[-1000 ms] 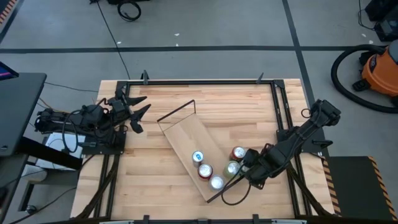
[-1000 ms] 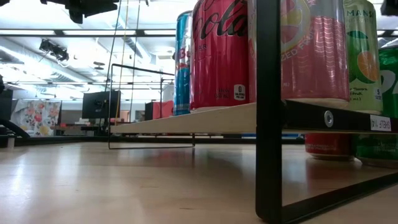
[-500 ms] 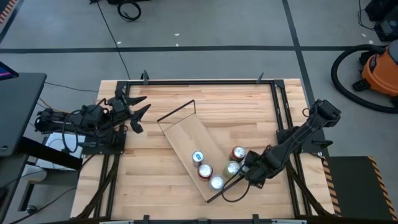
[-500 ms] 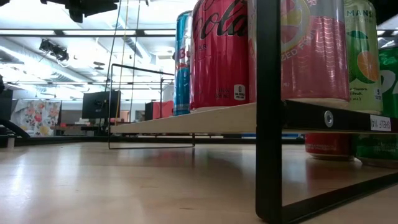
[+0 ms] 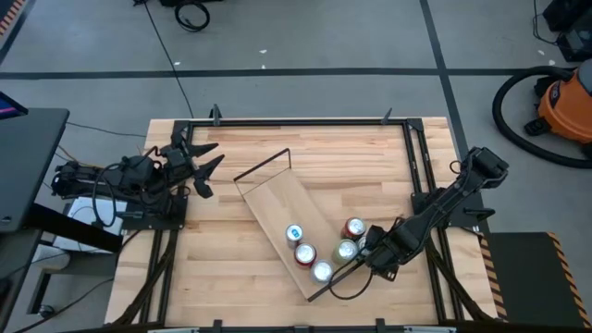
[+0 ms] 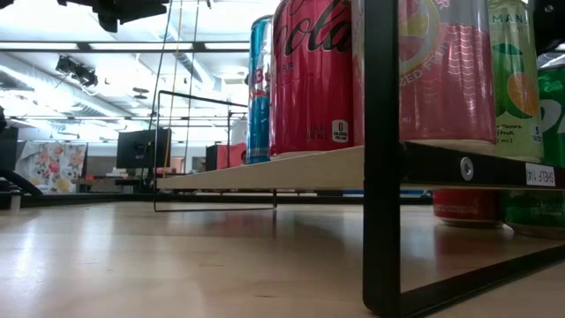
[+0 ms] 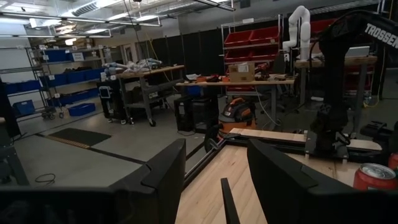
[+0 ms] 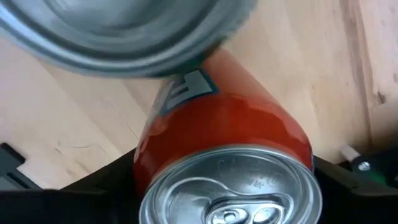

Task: Place canned beverage on shelf
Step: Put the orange soda can on the shelf

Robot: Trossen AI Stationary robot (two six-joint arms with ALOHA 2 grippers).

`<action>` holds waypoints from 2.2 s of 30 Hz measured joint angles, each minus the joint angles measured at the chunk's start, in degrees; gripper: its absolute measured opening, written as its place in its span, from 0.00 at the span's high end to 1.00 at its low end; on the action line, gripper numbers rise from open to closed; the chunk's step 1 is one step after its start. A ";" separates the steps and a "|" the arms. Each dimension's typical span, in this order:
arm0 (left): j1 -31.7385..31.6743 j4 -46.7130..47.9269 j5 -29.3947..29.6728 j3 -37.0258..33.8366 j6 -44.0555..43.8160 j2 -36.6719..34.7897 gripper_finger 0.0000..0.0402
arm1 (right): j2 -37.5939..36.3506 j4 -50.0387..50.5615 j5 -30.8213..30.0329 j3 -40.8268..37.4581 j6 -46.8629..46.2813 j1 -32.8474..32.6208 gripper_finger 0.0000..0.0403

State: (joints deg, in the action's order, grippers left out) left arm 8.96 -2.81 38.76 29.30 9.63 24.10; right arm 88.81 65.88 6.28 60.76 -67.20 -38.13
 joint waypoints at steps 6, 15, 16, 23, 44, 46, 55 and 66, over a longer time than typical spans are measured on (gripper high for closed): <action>0.00 0.00 0.01 0.00 -0.02 0.00 0.55 | -2.85 1.19 -1.01 1.74 -1.95 0.00 0.21; 0.00 0.00 0.01 0.00 -0.62 0.00 0.55 | -6.85 12.44 -1.57 4.01 -5.69 0.43 0.21; 0.00 0.00 0.02 0.00 -0.74 0.00 0.55 | -7.47 13.73 -1.57 4.06 -5.70 0.97 0.21; -0.01 -0.44 0.01 0.00 -1.29 0.01 0.55 | -11.47 15.83 -2.16 4.28 -4.69 8.82 0.21; -0.45 -1.72 0.00 0.00 -1.56 0.23 0.55 | 6.89 18.86 -13.96 35.69 19.47 21.43 0.21; -0.45 -3.21 0.00 0.00 -1.70 0.48 0.55 | 9.08 19.03 -13.86 38.40 21.10 21.69 0.21; -0.45 -4.81 0.00 0.00 -1.68 3.65 0.55 | 19.95 22.73 -11.12 48.48 25.40 22.21 0.21; -0.42 -3.91 0.00 0.00 -1.46 4.24 0.55 | 27.25 24.12 -8.05 56.60 24.43 21.99 0.21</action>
State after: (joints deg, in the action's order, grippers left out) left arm 8.54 -6.72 38.76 29.30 8.16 28.34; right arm 116.06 90.00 -1.77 117.36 -42.77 -16.14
